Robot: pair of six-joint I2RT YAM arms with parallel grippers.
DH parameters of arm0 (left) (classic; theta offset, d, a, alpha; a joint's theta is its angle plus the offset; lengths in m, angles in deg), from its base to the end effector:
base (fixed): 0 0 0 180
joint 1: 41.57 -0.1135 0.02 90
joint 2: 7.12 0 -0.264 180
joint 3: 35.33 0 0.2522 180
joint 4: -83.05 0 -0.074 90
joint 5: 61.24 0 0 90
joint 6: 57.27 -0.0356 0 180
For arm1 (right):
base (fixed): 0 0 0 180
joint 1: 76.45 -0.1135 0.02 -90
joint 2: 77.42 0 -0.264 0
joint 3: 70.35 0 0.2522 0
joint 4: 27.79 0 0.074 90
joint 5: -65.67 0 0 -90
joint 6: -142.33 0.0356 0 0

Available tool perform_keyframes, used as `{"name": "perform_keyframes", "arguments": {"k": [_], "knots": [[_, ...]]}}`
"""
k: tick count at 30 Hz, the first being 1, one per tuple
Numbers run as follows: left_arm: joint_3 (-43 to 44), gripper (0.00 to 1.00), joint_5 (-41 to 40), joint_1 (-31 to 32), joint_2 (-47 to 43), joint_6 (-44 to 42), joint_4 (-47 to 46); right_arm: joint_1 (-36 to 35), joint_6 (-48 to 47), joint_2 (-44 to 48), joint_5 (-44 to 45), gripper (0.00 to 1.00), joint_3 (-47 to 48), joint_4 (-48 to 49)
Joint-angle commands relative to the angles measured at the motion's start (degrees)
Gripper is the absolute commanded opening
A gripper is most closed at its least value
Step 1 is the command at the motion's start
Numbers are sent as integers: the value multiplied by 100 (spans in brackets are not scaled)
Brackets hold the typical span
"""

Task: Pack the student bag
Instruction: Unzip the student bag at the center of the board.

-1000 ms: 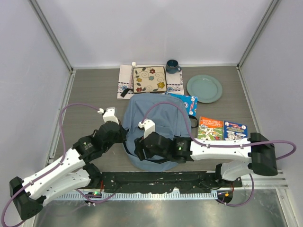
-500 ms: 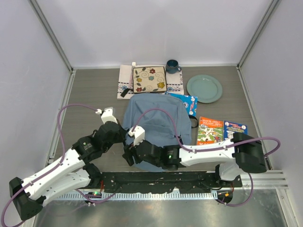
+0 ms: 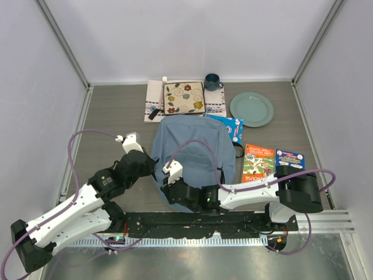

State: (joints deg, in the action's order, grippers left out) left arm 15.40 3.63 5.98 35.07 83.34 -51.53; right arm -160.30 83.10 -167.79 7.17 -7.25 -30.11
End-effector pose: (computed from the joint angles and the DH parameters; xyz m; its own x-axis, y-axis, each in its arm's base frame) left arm 0.1183 -0.1069 0.2645 -0.5961 -0.3850 -0.7046 -0.0346 0.8891 -0.4565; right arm 0.0546 0.3327 0.2104 -0.4542 -0.1440 -0.8792 -0.6595 0.7178 0.2232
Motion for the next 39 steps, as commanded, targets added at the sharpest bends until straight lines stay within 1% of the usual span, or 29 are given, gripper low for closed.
{"name": "perform_keyframes", "arguments": {"k": [1, 6, 9, 17, 22, 30, 31, 32, 33, 34, 35, 36, 37, 38, 39], "knots": [[-23, 0, -264, -18, -18, 2, -265, -43, 132, 353, -266, 1, -345, 508], [56, 0, -747, -44, 244, -393, -397, -245, 79, 502, -461, 1, -478, 605], [179, 0, -853, -201, 490, -621, -617, -394, 88, 468, -514, 1, -487, 622], [197, 0, -511, -712, 1045, -825, -1302, -676, 193, 301, -575, 1, -496, 719], [188, 0, -266, -949, 1107, -825, -1583, -764, 263, 265, -654, 1, -540, 781], [249, 0, -212, -1160, 1212, -877, -1558, -834, 237, 248, -593, 1, -531, 798], [293, 0, -169, -1186, 1195, -877, -1514, -834, 255, 317, -541, 4, -513, 781], [302, 3, -142, -1204, 1177, -877, -1470, -826, 272, 362, -436, 12, -505, 720], [302, 9, -72, -1213, 1160, -869, -1426, -817, 246, 414, -304, 23, -409, 632], [285, 17, -11, -1213, 1081, -851, -1408, -825, 159, 580, -173, 45, -356, 518], [267, 37, 25, -1213, 1046, -851, -1382, -826, 106, 686, 177, 56, -285, 256], [249, 46, 69, -1213, 984, -842, -1277, -817, 53, 826, 389, 63, -154, 97], [223, 54, 60, -1213, 879, -781, -1198, -808, -52, 967, 609, 73, -109, -62], [205, 67, 60, -1213, 791, -737, -1128, -782, -105, 1308, 846, 75, -100, -255], [179, 72, 60, -1213, 721, -693, -1049, -686, -123, 1485, 1118, 77, -100, -352]]}}
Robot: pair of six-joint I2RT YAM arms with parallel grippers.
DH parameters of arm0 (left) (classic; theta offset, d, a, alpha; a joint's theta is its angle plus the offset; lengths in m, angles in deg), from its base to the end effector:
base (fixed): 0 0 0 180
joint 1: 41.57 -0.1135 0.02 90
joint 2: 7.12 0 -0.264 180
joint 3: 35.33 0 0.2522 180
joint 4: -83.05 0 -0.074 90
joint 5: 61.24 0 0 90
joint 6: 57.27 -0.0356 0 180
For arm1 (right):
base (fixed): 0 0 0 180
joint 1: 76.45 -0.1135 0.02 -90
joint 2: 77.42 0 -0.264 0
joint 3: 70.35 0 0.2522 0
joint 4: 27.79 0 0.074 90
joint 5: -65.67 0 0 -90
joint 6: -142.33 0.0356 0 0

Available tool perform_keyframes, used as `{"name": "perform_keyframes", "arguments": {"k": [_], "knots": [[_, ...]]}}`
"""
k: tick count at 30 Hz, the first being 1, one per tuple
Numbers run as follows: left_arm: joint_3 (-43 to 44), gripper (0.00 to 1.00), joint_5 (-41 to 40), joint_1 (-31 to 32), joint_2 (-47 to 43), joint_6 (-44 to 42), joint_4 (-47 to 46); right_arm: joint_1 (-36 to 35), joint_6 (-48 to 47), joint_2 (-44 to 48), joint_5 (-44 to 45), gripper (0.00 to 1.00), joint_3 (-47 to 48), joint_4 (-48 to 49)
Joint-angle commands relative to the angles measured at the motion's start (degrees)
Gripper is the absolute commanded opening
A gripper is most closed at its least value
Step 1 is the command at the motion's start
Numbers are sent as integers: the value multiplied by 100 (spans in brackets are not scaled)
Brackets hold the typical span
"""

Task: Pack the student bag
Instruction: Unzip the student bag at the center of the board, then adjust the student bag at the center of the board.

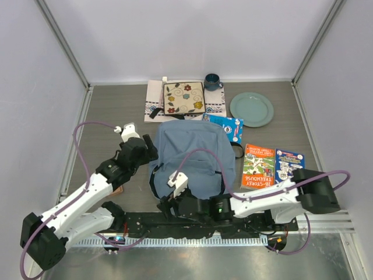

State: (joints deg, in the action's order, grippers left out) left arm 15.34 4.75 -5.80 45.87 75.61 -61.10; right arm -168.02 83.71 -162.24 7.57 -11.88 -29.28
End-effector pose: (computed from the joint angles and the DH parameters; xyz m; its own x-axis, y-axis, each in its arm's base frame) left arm 0.1682 -0.1033 0.2483 -0.5542 -0.3669 -0.7472 -0.1401 0.9259 -0.3507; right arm 0.0102 0.3147 0.2158 -0.4376 -0.1674 -0.8834 -0.7421 0.6220 0.2498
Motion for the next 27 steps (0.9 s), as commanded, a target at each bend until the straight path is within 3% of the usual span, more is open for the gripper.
{"name": "perform_keyframes", "arguments": {"k": [1, 3, 6, 8, 11, 17, 21, 27], "knots": [[133, 77, 10, -44, -429, 159, -64, 156, -193, 1114, 1229, 78, 346, -515], [80, 88, 45, -35, -632, 239, -12, 454, 16, 1660, 1676, 79, 328, -1005], [54, 93, 142, -44, -738, 327, 111, 946, 560, 2317, 1889, 80, 214, -1866], [62, 95, 378, -35, -677, 388, 129, 1710, 1453, 2565, 1882, 82, 188, -2911], [54, 97, 712, -35, -510, 415, 94, 2984, 1845, 3031, 1119, 83, -163, -3503], [10, 97, 1240, -35, 281, 353, -99, 5083, 2022, 2963, -1092, 85, -937, -3601], [-16, 97, 1241, -35, 764, 362, -90, 5684, 1987, 2567, -2011, 85, -1350, -3259], [-104, 99, 1460, -35, 1204, 327, -275, 5852, 1890, 2119, -2767, 85, -1518, -2599]]}}
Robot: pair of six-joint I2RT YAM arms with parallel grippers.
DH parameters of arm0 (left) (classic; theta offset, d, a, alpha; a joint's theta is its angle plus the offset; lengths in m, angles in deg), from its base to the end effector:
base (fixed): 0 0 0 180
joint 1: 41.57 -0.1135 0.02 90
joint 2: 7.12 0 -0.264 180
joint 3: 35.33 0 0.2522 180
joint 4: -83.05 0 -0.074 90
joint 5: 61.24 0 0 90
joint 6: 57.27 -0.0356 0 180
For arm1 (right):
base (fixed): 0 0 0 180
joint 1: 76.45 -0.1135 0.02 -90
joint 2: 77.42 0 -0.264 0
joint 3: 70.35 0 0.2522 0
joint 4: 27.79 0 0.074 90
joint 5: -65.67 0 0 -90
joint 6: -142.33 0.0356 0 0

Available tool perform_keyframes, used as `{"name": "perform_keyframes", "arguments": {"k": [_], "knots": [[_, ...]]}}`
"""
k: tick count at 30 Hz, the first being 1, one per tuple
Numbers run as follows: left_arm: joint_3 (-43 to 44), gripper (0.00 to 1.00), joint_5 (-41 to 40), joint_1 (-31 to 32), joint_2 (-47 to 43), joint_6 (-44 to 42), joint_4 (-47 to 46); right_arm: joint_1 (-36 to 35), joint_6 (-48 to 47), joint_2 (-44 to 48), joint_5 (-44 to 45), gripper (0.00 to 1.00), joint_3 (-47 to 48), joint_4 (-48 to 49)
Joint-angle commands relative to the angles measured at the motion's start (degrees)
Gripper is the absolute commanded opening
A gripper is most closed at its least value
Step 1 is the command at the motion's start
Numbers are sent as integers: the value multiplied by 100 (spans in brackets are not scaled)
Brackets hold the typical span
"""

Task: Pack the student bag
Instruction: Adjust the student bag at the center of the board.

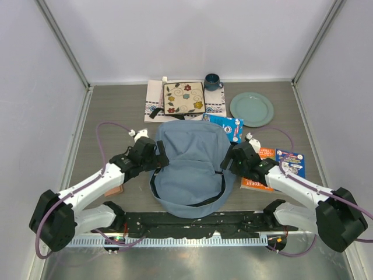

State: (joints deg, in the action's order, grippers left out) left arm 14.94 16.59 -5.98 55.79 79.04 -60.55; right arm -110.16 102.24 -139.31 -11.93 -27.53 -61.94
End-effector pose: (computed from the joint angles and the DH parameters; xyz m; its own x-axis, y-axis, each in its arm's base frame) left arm 0.1810 -0.1203 0.2112 -0.7543 -0.3294 -0.5679 -0.1287 0.9224 -0.3640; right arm 0.1699 0.1041 0.1768 -0.7619 0.3899 -0.5172 0.2295 0.9092 0.3473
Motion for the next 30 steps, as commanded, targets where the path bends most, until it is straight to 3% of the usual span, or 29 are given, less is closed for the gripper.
{"name": "perform_keyframes", "arguments": {"k": [1, 3, 5, 8, 9, 10, 12, 13, 18, 22, 30], "knots": [[-91, 98, 398, -17, 343, 19, -391, 49, 10, -218, -879, 84, 65, 745], [-188, 96, 565, -17, 476, 54, -584, 67, -8, -262, -1142, 81, 30, 903], [-250, 80, 767, -17, 624, 133, -768, 67, -34, -262, -1379, 74, -23, 1115], [-355, 49, 934, -17, 652, 247, -953, 58, -113, -245, -1679, 48, -58, 1387], [-381, 41, 952, -17, 591, 265, -962, 67, -209, -219, -1802, 27, -67, 1492], [-399, 26, 970, -17, 538, 283, -971, 58, -227, -192, -1977, 20, -67, 1632], [-408, 12, 935, -17, 258, 335, -901, 58, -297, -140, -2119, 3, -32, 1747], [-408, 3, 909, -17, 143, 344, -849, 41, -324, -61, -2180, 1, 12, 1748], [-347, 0, 217, -17, -928, 406, -357, -170, -684, -25, -2137, 1, 626, 1669], [-136, 0, -505, -26, -1833, 266, 91, -425, -991, -560, -2031, 1, 1241, 1739], [260, 0, -1534, -26, -1959, -25, 523, -584, -1317, -2280, -1627, 1, 2884, 1863]]}}
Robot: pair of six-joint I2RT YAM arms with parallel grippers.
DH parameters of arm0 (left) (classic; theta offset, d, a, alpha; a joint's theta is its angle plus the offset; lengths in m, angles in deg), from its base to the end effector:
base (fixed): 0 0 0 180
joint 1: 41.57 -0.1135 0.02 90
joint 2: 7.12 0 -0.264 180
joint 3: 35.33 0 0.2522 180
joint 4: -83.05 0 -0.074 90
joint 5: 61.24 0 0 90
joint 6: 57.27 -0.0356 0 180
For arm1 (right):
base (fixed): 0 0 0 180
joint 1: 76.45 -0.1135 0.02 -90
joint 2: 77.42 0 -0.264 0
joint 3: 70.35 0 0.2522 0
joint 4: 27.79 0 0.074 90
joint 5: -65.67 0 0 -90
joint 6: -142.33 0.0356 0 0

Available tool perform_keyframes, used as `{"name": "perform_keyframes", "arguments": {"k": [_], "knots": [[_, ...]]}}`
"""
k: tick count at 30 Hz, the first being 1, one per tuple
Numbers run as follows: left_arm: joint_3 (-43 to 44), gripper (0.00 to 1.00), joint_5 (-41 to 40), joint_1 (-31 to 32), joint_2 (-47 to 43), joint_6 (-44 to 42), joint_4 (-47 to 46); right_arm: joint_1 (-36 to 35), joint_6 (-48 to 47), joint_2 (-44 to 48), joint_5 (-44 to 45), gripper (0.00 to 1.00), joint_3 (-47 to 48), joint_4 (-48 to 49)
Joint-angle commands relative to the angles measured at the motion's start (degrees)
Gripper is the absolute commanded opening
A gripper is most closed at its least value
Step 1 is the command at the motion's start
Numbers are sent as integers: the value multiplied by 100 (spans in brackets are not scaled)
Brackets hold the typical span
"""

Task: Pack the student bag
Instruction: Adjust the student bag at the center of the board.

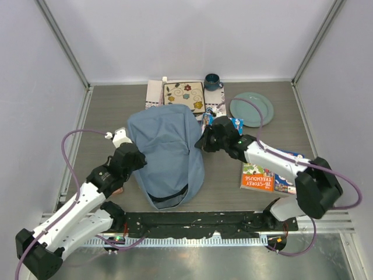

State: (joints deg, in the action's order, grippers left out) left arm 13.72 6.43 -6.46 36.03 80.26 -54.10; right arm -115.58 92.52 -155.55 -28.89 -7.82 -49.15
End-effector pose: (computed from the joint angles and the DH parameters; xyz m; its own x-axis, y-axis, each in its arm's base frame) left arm 0.1417 -0.0831 0.2557 -0.5412 -0.4535 -0.7081 -0.1712 0.8839 -0.4353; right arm 0.2279 0.1891 0.2382 -0.7941 0.1833 -0.5796 -0.2172 0.8049 0.5522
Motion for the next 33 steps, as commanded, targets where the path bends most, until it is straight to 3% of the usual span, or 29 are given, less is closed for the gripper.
{"name": "perform_keyframes", "arguments": {"k": [1, 5, 6, 9, 10, 11, 14, 17, 18, 21, 25, 27, 30, 33], "knots": [[417, 0, -570, 13, 70, -165, -174, -42, -388, -825, 130, 1, 1080, 540], [759, 0, -738, -31, 735, -279, -70, 72, -476, -1590, 675, 4, 1897, -4], [830, 1, -738, -48, 842, -262, 18, 116, -503, -1670, 702, 10, 1942, -170], [953, 20, -913, -57, 1115, -104, 308, 301, -546, -1741, 860, 34, 1864, -356], [962, 19, -1001, -57, 1125, -16, 535, 336, -564, -1637, 921, 39, 1733, -357], [901, 19, -1141, -57, 1099, 89, 616, 389, -564, -1583, 965, 56, 1671, -374], [726, 41, -1274, -145, 897, 283, 835, 503, -696, -1390, 1158, 71, 1565, -514], [725, 51, -1414, -303, 747, 520, 1265, 556, -819, -1118, 1220, 72, 1478, -717], [743, 62, -1476, -364, 721, 599, 1484, 573, -837, -1021, 1177, 72, 1425, -726], [778, 74, -1346, -391, 554, 591, 1540, 574, -828, -460, 1080, 72, 1126, -761], [743, 82, -793, -391, 299, 425, 1075, 574, -740, 349, 537, 72, 643, -630], [795, 84, -476, -391, 325, 249, 707, 574, -661, 683, -146, 72, 563, -480], [1102, 85, 104, -391, 631, -111, 459, 521, -512, 904, -868, 72, 493, -304], [1559, 85, 667, -391, 1115, -577, 493, 144, -546, 914, -1038, 72, 466, -172]]}}
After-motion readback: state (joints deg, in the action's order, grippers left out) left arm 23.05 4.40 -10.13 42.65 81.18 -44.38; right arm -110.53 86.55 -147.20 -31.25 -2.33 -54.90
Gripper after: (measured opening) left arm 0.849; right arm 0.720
